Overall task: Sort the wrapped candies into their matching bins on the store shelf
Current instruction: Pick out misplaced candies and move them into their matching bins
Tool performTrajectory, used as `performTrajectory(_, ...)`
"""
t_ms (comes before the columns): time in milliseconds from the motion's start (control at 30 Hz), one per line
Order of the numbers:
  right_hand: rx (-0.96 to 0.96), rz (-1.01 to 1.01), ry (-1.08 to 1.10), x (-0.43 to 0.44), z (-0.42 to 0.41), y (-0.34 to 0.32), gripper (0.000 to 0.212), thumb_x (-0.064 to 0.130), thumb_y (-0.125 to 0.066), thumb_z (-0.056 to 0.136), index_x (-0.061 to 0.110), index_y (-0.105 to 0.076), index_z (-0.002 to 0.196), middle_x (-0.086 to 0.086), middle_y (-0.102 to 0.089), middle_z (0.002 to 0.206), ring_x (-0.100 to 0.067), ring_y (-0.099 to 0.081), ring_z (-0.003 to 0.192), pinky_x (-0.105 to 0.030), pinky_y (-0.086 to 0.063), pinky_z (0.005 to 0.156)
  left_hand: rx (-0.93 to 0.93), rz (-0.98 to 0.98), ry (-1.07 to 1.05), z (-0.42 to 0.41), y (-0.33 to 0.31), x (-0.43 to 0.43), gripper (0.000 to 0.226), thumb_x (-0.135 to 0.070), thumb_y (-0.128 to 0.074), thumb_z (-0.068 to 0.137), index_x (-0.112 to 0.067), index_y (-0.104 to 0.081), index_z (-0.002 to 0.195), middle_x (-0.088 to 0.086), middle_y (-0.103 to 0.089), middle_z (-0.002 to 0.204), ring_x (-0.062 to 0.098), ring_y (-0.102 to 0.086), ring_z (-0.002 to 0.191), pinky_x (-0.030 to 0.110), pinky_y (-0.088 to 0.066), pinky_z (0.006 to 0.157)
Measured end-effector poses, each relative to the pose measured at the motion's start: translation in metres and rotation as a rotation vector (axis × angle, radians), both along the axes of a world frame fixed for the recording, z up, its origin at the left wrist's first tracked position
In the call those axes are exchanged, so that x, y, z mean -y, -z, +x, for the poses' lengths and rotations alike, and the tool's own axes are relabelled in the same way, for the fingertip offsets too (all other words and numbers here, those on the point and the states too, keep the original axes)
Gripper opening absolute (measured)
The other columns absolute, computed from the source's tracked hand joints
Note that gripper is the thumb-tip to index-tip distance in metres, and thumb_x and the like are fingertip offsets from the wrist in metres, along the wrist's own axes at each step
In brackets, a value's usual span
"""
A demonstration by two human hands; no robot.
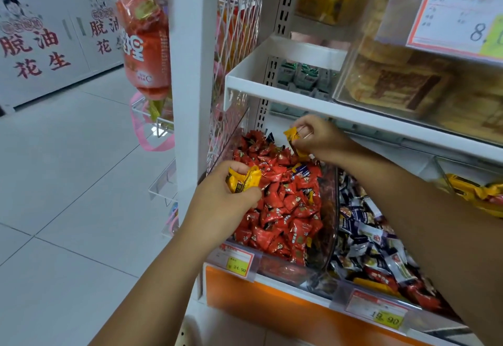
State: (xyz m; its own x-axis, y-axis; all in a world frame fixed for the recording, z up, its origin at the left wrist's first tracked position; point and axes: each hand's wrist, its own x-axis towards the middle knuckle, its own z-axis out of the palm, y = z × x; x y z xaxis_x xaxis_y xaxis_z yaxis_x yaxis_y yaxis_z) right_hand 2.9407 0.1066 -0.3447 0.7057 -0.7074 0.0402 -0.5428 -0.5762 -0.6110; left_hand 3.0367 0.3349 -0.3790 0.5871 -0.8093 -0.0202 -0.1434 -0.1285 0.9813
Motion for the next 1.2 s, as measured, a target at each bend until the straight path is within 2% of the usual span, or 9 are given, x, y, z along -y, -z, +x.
performTrajectory(167, 0.175, 0.359, -0.137, -0.059, -0.032, -0.022, 0.021, 0.015, -0.069, 0.085, 0.028, -0.066, 0.101, -0.001, -0.073, 0.093, -0.015, -0.069, 0.088, -0.025, -0.051, 0.084, -0.081, -0.012, -0.012, -0.004, -0.006, -0.001, 0.043, -0.021, -0.068, 0.083, -0.041, -0.052, 0.117, -0.004, -0.072, 0.082, 0.028, -0.068, 0.083, 0.034, -0.051, 0.064)
performTrajectory(333, 0.245, 0.627, -0.217, -0.094, -0.030, -0.020, 0.019, -0.004, -0.068, 0.081, 0.007, -0.066, 0.096, -0.011, -0.069, 0.086, -0.017, -0.068, 0.076, -0.023, -0.056, 0.071, -0.134, -0.021, 0.033, -0.012, -0.011, -0.004, 0.055, -0.054, -0.076, 0.062, -0.046, -0.056, 0.113, -0.012, -0.067, 0.104, 0.009, -0.066, 0.092, 0.029, -0.051, 0.077)
performTrajectory(400, 0.198, 0.635, -0.259, -0.098, -0.026, -0.024, 0.015, 0.002, -0.069, 0.081, 0.008, -0.068, 0.095, -0.012, -0.070, 0.085, -0.018, -0.070, 0.076, -0.022, -0.057, 0.072, -0.146, -0.041, -0.023, -0.010, -0.009, -0.004, 0.053, -0.052, -0.080, 0.057, -0.041, -0.062, 0.106, -0.010, -0.069, 0.099, 0.009, -0.067, 0.088, 0.031, -0.054, 0.078)
performTrajectory(500, 0.171, 0.518, -0.182, -0.069, -0.015, -0.026, 0.018, 0.016, -0.063, 0.088, 0.011, -0.068, 0.104, -0.009, -0.073, 0.094, -0.022, -0.070, 0.089, -0.028, -0.057, 0.081, -0.180, -0.048, -0.065, -0.004, -0.006, -0.005, 0.043, -0.036, -0.083, 0.060, -0.031, -0.067, 0.100, -0.003, -0.071, 0.087, 0.015, -0.069, 0.080, 0.039, -0.059, 0.075)
performTrajectory(633, -0.071, -0.033, 0.001, -0.010, 0.014, -0.007, 0.020, 0.018, -0.055, 0.096, 0.013, -0.069, 0.109, -0.003, -0.067, 0.115, -0.020, -0.062, 0.107, -0.029, -0.047, 0.090, -0.161, -0.030, -0.051, -0.001, 0.001, -0.006, 0.032, -0.026, -0.080, 0.074, -0.032, -0.063, 0.101, -0.003, -0.069, 0.088, 0.014, -0.068, 0.080, 0.033, -0.057, 0.069)
performTrajectory(733, -0.310, -0.119, -0.049, -0.003, 0.037, 0.013, 0.028, 0.019, -0.047, 0.100, 0.009, -0.070, 0.110, -0.002, -0.066, 0.117, -0.021, -0.061, 0.104, -0.027, -0.041, 0.075, -0.135, -0.014, -0.031, -0.001, 0.001, -0.005, 0.026, -0.024, -0.074, 0.079, -0.033, -0.060, 0.100, -0.004, -0.069, 0.087, 0.013, -0.068, 0.080, 0.021, -0.048, 0.059)
performTrajectory(933, -0.478, -0.014, -0.051, 0.004, 0.049, 0.029, 0.056, 0.015, -0.057, 0.089, 0.020, -0.042, 0.143, -0.010, -0.046, 0.142, -0.025, -0.047, 0.122, -0.023, -0.040, 0.081, -0.144, -0.023, -0.046, -0.001, 0.006, -0.002, 0.023, -0.015, -0.071, 0.078, -0.025, -0.060, 0.096, 0.007, -0.069, 0.087, 0.027, -0.070, 0.083, 0.034, -0.056, 0.065)
performTrajectory(1000, -0.492, -0.056, -0.043, 0.006, 0.047, 0.031, 0.042, 0.015, -0.061, 0.087, 0.012, -0.058, 0.129, -0.012, -0.056, 0.131, -0.026, -0.053, 0.115, -0.028, -0.045, 0.087, -0.147, -0.030, -0.054, -0.001, 0.006, -0.003, 0.023, -0.014, -0.071, 0.079, -0.024, -0.061, 0.096, 0.004, -0.068, 0.082, 0.024, -0.069, 0.079, 0.036, -0.059, 0.068)
performTrajectory(1200, -0.109, -0.028, 0.035, 0.000, 0.027, 0.017, 0.020, 0.026, -0.077, 0.079, 0.019, -0.072, 0.097, 0.005, -0.066, 0.093, -0.014, -0.059, 0.088, -0.022, -0.038, 0.062, -0.112, -0.018, -0.052, -0.002, 0.001, 0.000, 0.027, -0.017, -0.073, 0.079, -0.027, -0.059, 0.099, -0.004, -0.064, 0.080, 0.009, -0.060, 0.067, 0.019, -0.049, 0.056)
